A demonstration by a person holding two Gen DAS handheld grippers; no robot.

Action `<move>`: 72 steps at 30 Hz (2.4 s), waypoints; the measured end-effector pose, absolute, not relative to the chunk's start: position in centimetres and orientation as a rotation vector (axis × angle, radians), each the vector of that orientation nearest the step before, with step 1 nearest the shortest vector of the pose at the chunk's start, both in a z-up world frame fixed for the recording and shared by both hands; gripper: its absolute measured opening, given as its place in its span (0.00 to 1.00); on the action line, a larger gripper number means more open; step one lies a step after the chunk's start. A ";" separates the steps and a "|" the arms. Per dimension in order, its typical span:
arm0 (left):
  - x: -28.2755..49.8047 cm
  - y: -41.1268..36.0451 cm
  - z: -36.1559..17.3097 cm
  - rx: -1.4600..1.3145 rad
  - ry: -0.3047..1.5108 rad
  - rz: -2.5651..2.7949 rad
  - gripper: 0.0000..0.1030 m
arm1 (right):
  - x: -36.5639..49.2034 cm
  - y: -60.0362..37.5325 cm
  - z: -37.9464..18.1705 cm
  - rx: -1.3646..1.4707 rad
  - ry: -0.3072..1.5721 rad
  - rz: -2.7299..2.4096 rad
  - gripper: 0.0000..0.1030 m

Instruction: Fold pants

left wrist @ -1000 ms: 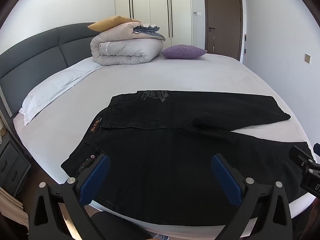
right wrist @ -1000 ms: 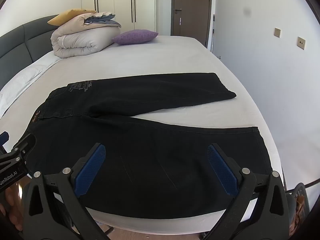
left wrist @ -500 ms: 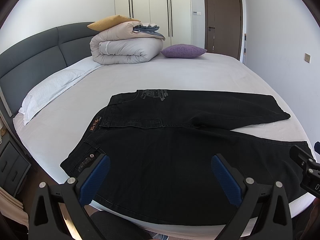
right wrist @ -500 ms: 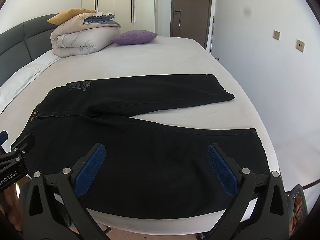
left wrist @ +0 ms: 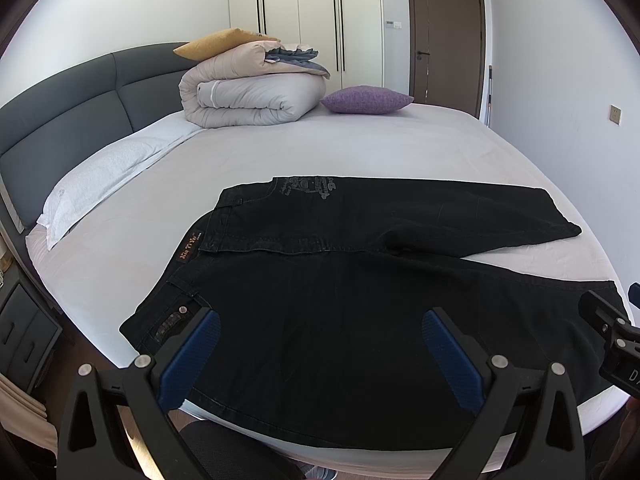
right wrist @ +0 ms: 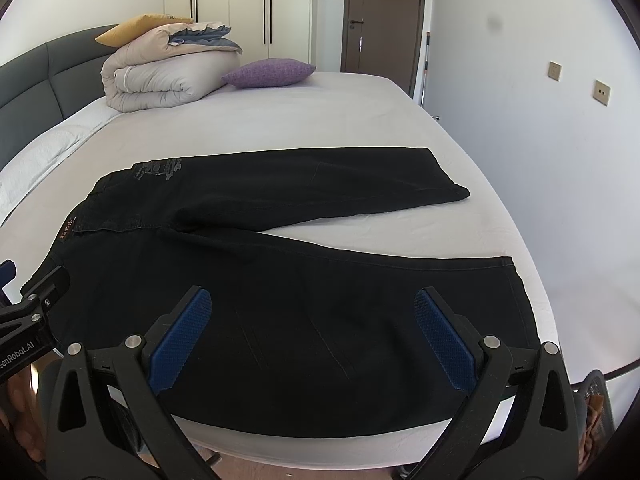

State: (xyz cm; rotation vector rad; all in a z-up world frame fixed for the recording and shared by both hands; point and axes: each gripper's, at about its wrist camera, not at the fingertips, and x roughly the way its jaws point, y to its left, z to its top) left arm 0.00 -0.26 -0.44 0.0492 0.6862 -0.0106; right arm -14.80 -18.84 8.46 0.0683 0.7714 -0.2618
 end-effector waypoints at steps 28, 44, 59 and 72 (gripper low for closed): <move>0.4 -0.7 -1.1 0.049 0.692 -0.010 1.00 | -14.7 -18.4 7.9 0.065 0.780 -0.261 1.00; 0.1 -1.1 -1.9 0.047 0.694 -0.011 1.00 | -14.8 -18.3 7.7 0.069 0.785 -0.259 1.00; -0.6 -1.3 -2.2 0.048 0.697 -0.012 1.00 | -14.8 -18.0 7.5 0.074 0.788 -0.255 1.00; -1.1 -1.6 -3.0 0.062 0.693 -0.012 1.00 | -14.6 -18.1 7.2 0.082 0.801 -0.239 1.00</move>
